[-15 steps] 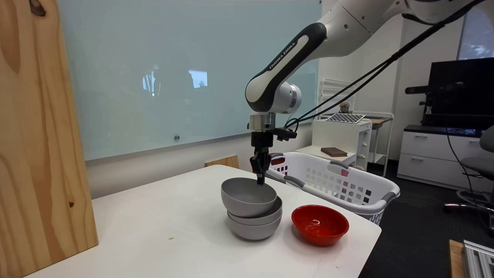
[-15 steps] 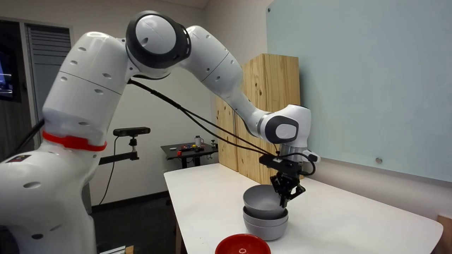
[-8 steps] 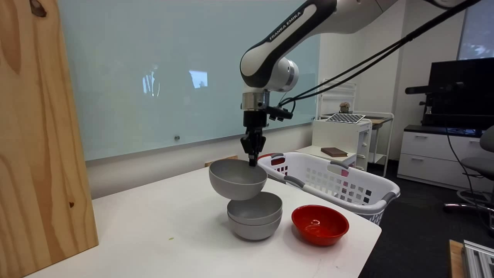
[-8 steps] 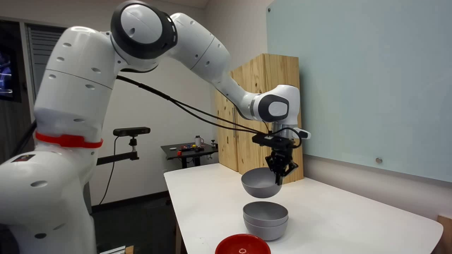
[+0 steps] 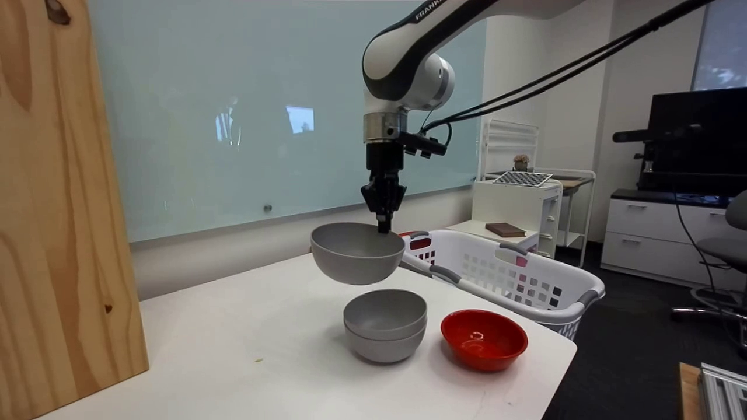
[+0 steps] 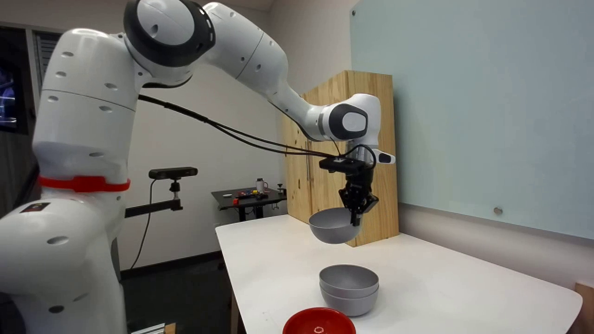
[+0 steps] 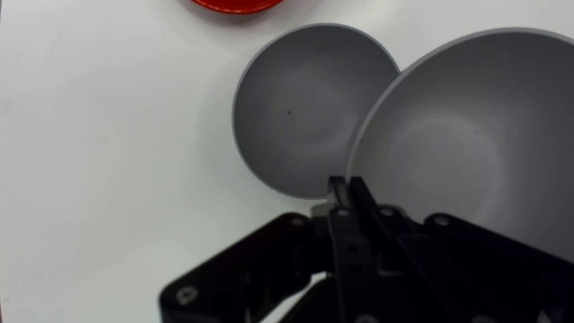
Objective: Unstack the grey bowls.
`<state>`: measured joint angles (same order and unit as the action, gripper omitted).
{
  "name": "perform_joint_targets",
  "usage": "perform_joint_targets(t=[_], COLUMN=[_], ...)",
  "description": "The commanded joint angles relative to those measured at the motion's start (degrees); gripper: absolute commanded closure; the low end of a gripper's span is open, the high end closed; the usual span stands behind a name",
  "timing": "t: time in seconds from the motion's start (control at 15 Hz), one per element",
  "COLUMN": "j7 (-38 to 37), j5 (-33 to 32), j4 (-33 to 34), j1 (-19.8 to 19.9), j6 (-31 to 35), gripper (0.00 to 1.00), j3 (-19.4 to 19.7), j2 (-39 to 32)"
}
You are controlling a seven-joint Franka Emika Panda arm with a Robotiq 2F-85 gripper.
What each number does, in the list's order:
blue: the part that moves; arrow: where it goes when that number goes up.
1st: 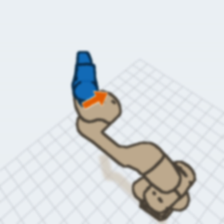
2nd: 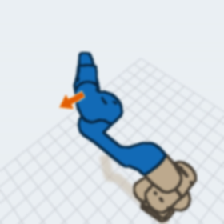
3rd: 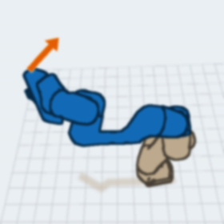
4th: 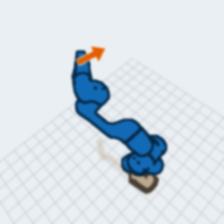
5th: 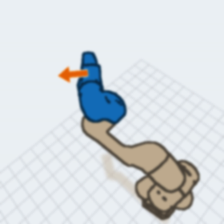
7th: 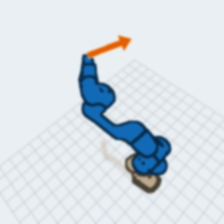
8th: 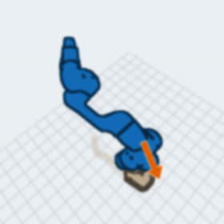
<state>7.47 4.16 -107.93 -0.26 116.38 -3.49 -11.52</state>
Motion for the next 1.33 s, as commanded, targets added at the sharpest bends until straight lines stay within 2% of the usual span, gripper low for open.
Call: perform_joint_targets(t=[0.0,0.6,0.87,1.27], j7=[-4.5,-10.1,-12.5,-11.8], j5=[-1.1,-1.7,-1.7,-2.1], j4=[-3.9,-10.4,-14.3,-19.4], j1=[-1.8,-6.2,-8.0,-8.5], j6=[0.8,3.7,7.4,12.2], gripper=[0.99,0.99,0.99,0.99], j3=[0.0,-2.3,-3.7,-3.9], j2=[2.5,3.5,3.4,3.6])
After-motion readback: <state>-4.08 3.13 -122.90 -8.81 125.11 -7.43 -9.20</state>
